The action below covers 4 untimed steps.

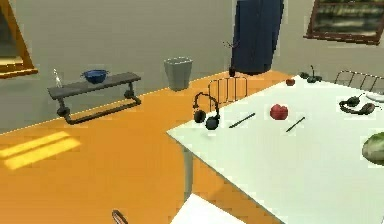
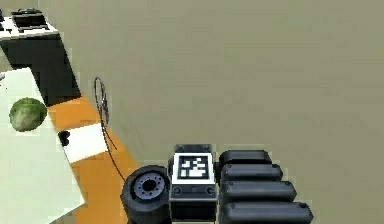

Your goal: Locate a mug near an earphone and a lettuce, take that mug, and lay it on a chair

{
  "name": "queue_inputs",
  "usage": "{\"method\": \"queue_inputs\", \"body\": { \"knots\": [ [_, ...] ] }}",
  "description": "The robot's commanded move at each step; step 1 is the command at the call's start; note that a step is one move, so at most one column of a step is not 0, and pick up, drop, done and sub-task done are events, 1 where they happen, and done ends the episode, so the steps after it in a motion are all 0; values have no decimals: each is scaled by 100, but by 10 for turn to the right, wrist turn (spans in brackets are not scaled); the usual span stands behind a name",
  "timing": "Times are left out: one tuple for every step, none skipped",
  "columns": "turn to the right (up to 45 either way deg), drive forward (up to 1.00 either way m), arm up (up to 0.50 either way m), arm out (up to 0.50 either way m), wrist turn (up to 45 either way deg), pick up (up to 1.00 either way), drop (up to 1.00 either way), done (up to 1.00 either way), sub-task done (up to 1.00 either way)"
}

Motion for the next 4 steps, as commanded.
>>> {"method": "queue_inputs", "body": {
  "knots": [
    [-270,0,0,0,0,0,0,0,0],
    [450,0,0,0,0,0,0,0,0],
    [420,0,0,0,0,0,0,0,0],
    [0,15,0,0,0,0,0,0,0]
  ]
}}
